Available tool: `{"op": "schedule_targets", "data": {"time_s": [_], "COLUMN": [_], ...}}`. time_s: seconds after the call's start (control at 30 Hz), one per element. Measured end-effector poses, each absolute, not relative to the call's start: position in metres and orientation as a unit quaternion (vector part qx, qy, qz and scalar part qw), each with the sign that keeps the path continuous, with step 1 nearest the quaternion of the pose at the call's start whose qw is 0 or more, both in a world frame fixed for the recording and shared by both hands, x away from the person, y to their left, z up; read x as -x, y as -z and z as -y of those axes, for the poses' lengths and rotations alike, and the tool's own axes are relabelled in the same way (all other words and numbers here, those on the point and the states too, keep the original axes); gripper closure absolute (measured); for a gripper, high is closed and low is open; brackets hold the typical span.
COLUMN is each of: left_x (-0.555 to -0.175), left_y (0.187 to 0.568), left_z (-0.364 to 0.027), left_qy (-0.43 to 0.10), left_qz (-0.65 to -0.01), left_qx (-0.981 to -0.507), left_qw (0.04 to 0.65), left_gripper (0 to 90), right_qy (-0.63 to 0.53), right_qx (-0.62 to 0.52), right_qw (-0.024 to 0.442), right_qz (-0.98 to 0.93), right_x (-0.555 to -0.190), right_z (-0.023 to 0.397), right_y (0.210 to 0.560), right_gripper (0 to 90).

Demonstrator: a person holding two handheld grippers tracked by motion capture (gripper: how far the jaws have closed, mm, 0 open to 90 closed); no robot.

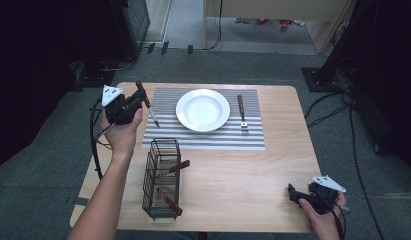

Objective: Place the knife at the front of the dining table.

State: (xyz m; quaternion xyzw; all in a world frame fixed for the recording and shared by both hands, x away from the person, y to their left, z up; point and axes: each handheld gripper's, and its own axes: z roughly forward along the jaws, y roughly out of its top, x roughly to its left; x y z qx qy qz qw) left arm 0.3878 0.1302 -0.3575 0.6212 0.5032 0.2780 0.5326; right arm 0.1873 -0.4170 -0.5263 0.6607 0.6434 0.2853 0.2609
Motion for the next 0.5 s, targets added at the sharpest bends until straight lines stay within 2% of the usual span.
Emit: {"op": "schedule_targets", "data": {"time_s": [0.17, 0.5], "left_x": [-0.402, -0.439], "left_y": [0.363, 0.384], "left_z": [-0.134, -0.129], "left_qy": [-0.273, -0.230], "left_qz": [-0.515, -0.553], "left_qx": [-0.631, -0.660], "left_qw": [0.513, 0.453], "left_gripper": [82.7, 82.8], "right_qy": [-0.287, -0.292], "right_qx": [-0.660, -0.659], "right_qw": [0.260, 0.258], "right_qz": [-0.643, -0.643], "right_x": [-0.187, -0.187], "right_z": [0.417, 0.418], "right_y": [0.526, 0.526], "right_gripper": [0.1, 0.1]}}
